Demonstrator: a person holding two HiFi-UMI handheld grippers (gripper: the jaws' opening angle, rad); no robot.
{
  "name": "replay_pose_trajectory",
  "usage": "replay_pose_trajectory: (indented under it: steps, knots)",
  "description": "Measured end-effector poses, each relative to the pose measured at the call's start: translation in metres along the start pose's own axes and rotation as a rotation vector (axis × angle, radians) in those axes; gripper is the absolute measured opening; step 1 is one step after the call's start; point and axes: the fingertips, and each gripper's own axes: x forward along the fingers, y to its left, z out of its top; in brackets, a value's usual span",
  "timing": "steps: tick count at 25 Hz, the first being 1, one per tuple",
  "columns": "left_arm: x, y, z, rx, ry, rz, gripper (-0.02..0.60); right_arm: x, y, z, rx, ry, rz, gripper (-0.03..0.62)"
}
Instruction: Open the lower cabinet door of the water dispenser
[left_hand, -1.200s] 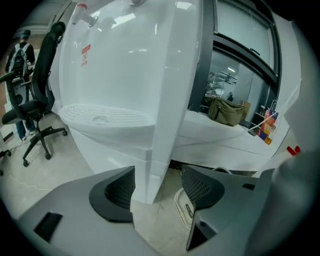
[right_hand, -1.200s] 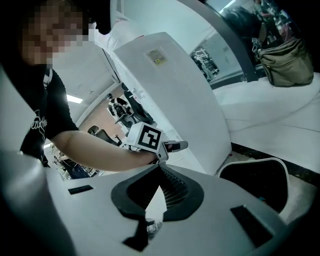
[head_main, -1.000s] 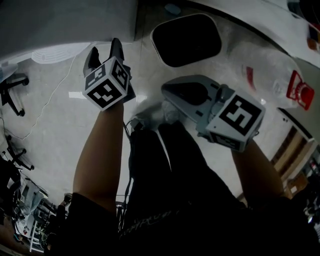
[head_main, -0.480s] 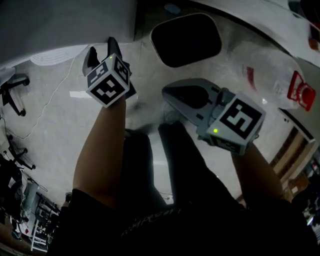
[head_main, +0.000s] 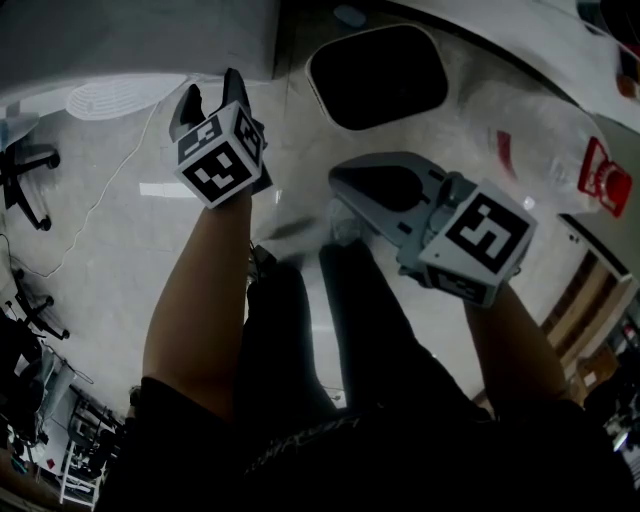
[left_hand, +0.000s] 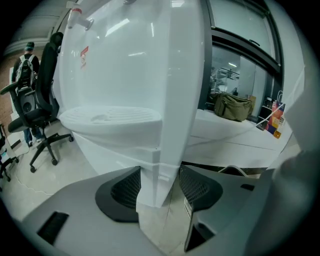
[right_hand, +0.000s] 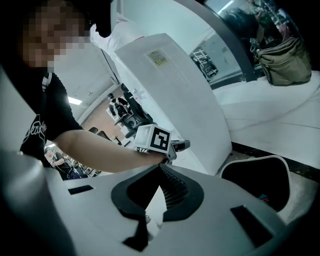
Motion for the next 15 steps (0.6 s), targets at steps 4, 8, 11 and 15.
replay_pose_trajectory:
  steps: [4, 8, 11, 15]
  knots:
    - [-0.005, 0.001, -0.002, 0.015, 0.005, -0.017, 0.240, 0.005, 0.011, -0.002, -0.004, 0.007, 0.011, 0.013]
    - [-0.013, 0.003, -0.011, 0.034, 0.003, -0.028, 0.232, 0.006, 0.017, -0.004, -0.003, -0.003, 0.006, 0.014]
    - [-0.020, 0.008, -0.017, 0.059, 0.019, -0.045, 0.229, 0.008, 0.023, -0.008, -0.001, 0.003, 0.003, 0.014]
    - [-0.028, 0.015, -0.026, 0.083, 0.035, -0.062, 0.227, 0.011, 0.032, -0.015, -0.006, 0.018, 0.002, 0.014]
